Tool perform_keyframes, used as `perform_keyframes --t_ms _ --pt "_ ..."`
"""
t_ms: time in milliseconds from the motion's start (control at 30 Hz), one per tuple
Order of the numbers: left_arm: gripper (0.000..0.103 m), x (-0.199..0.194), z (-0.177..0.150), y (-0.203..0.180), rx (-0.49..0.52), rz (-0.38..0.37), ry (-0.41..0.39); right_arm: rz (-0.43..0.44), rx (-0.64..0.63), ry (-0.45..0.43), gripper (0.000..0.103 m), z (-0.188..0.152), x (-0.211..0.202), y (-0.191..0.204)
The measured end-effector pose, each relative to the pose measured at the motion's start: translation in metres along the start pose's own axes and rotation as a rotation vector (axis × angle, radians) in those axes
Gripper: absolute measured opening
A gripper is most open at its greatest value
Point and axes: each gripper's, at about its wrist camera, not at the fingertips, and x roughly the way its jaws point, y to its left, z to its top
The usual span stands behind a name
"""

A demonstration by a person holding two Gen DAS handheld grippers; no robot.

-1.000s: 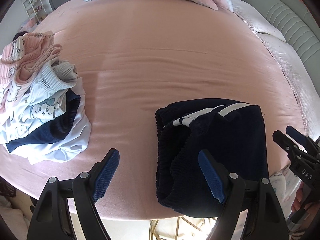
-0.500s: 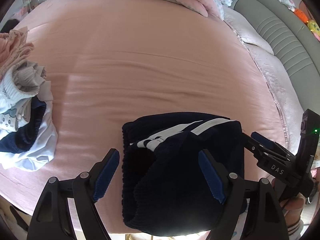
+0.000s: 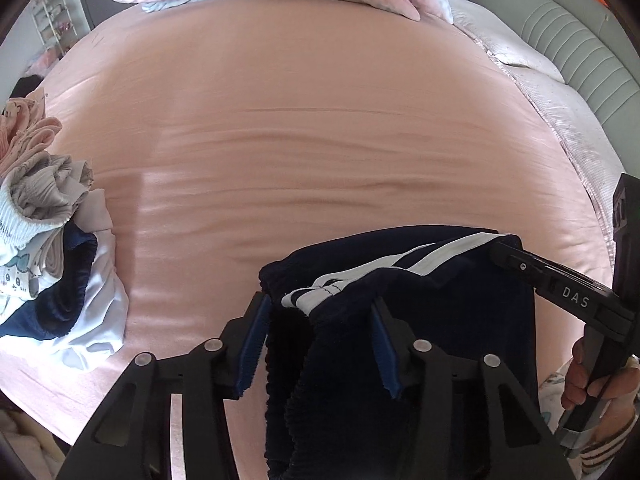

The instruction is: Fold clothes

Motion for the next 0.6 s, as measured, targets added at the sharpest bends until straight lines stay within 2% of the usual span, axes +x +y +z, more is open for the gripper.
perform_keyframes --t_ms 100,167,300,400,600 --pt "0.037 -0.002 0.002 0.008 -0.047 -0.041 -0.006 -0.020 -0.044 -0.006 0.023 -0.002 0.001 0.007" --pt "0.035 -0.003 0.003 0.012 -0.076 -0.066 -0.006 -0.029 -0.069 -0.018 0.013 -0.003 -0.001 0.012" --pt "0.034 -0.003 0.006 0.014 -0.084 -0.070 0.003 -0.057 -0.098 -0.047 0.011 -0.002 -0.006 0.019" --pt "0.035 0.001 0.011 0.018 -0.123 -0.119 0.015 -0.117 -0.133 -0.051 0.011 0.001 -0.008 0.025" --pt "0.035 0.022 0.020 0.034 -0.174 -0.157 0.084 -0.121 -0.138 -0.048 0.011 0.004 -0.006 0.020"
